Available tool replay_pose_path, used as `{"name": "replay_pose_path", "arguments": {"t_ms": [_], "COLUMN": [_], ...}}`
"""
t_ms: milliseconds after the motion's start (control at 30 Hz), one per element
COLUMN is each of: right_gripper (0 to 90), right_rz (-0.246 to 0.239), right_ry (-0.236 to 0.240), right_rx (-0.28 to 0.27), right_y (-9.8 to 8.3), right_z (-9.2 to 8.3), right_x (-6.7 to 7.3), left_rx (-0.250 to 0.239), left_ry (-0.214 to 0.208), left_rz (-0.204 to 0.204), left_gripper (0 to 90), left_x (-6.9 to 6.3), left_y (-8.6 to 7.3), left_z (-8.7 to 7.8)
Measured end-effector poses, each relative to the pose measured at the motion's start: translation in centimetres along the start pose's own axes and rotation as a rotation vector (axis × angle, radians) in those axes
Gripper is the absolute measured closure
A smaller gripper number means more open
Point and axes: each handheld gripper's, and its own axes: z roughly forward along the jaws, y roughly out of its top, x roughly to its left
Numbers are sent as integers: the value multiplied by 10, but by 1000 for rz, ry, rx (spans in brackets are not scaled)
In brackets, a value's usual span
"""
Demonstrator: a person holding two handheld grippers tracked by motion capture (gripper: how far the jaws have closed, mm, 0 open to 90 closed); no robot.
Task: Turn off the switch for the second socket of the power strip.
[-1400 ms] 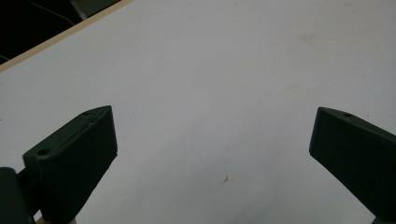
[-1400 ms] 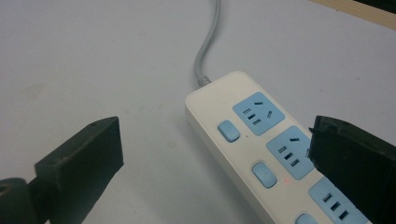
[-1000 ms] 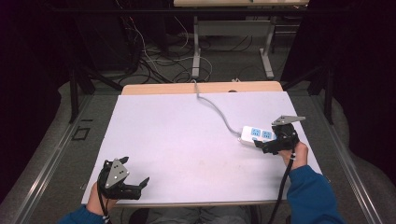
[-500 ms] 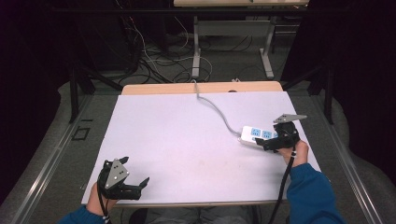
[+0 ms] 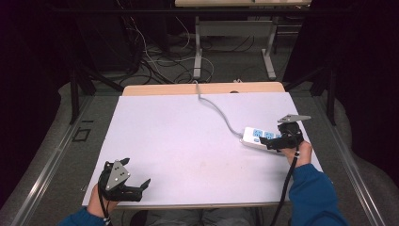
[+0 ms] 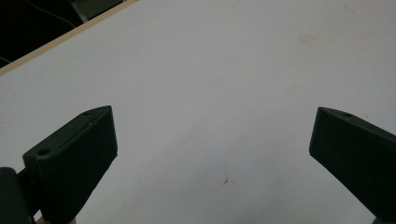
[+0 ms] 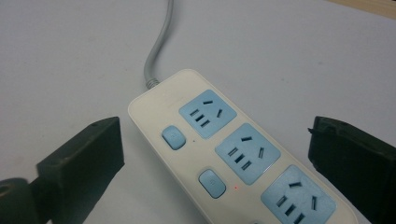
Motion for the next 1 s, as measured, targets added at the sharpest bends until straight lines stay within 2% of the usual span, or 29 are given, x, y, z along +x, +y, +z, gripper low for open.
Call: {"name": "replay_pose_path", "arguments": {"t_ms": [133, 333, 433, 500, 533, 567, 667, 733, 1000], "right_gripper": [167, 365, 505, 668, 711, 711, 826, 888, 900], "right_rz": [0, -12, -5, -19, -31, -31, -25, -28, -8], "right_ry": [-3, -38, -41, -34, -40, -40, -24, -31, -45], "right_rx": [-4, -5, -5, 7, 10, 10, 14, 11, 14], "right_y": [0, -1, -1, -2, -2, -2, -2, -2, -3], "right_z": [-1, -3, -4, -4, -4, -4, -4, -5, -4], "right_x": [0, 3, 3, 4, 5, 5, 6, 6, 4], "left_rx": [0, -3, -1, -2, -1, -1, -2, -2, -4], "left_ry": [-2, -4, 0, -1, -1, -2, -3, 0, -4], "left_rz": [-2, -2, -2, -3, -3, -4, -4, -2, -2], "left_gripper": [10, 10, 10, 10, 10, 10, 10, 10, 10], "left_x": [0, 0, 0, 0, 0, 0, 0, 0, 0], "left_y": [0, 0, 0, 0, 0, 0, 0, 0, 0], "left_z": [0, 0, 0, 0, 0, 0, 0, 0, 0]}}
